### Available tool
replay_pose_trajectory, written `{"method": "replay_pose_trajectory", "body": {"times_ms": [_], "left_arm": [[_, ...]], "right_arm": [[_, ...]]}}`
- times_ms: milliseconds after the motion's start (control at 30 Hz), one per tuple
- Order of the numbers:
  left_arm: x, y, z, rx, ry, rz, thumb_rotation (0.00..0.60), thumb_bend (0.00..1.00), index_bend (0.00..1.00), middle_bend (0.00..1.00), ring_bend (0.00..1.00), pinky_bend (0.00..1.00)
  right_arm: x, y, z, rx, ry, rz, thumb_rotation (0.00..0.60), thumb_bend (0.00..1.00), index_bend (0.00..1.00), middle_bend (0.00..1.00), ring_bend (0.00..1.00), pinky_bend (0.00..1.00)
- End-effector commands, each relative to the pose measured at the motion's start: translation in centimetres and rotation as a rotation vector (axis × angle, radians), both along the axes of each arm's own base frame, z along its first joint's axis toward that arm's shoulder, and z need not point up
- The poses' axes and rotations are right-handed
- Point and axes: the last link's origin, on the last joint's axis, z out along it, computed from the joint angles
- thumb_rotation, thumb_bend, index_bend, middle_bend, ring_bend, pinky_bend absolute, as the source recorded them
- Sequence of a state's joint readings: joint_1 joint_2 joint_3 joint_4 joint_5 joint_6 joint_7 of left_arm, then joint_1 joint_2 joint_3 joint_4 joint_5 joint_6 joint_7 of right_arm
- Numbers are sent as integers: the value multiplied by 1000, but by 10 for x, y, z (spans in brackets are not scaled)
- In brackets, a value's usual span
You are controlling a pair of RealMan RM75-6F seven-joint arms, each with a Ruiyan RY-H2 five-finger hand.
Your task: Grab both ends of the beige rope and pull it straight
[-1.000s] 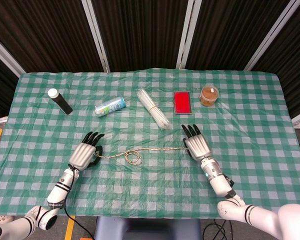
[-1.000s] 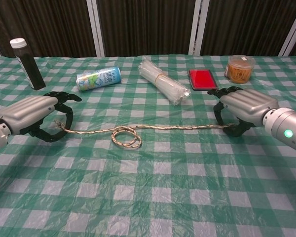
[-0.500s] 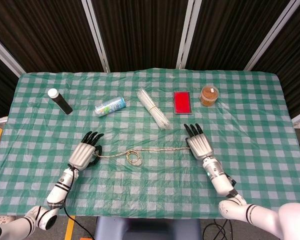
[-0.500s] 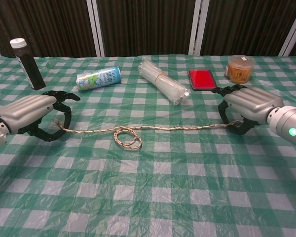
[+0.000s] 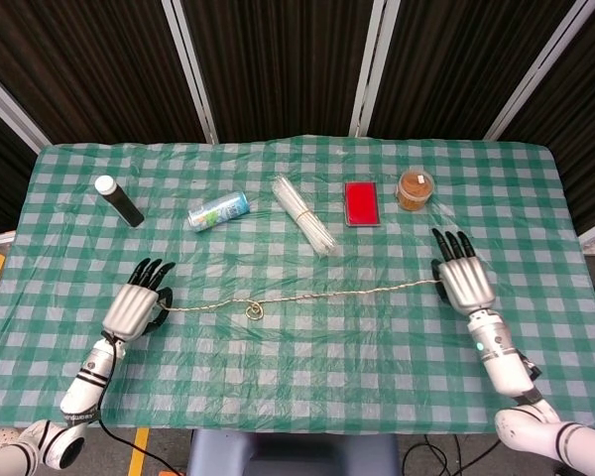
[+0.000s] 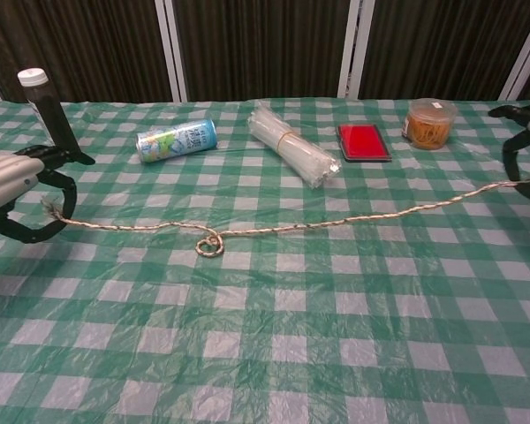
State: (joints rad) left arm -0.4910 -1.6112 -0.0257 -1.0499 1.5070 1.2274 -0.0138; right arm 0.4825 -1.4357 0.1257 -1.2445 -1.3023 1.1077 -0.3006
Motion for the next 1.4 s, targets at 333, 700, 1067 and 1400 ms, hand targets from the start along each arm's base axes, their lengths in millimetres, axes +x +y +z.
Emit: {"method": "replay_pose_trajectory", "body": {"times_ms": [333, 700, 1067, 1400], "left_arm": [[-24, -20, 22, 31, 7, 42, 600, 472, 642, 91, 0, 16], [-44, -18, 20, 21, 13, 116, 600, 475, 642, 91, 0, 16], [-49, -16, 4, -27, 14, 131, 600, 475, 640, 92, 0, 16], [-55, -16, -2, -45, 22, 146, 600, 473, 593, 91, 0, 16]], "right_arm": [[-57, 32, 39, -34, 26, -92, 600, 568, 761, 54, 0, 0], [-88, 39, 48, -56, 23, -171, 600, 568, 761, 54, 0, 0], [-99, 42, 38, -23, 36, -190, 600, 568, 760, 54, 0, 0], [-105, 40, 26, 6, 60, -205, 600, 568, 711, 54, 0, 0]]}}
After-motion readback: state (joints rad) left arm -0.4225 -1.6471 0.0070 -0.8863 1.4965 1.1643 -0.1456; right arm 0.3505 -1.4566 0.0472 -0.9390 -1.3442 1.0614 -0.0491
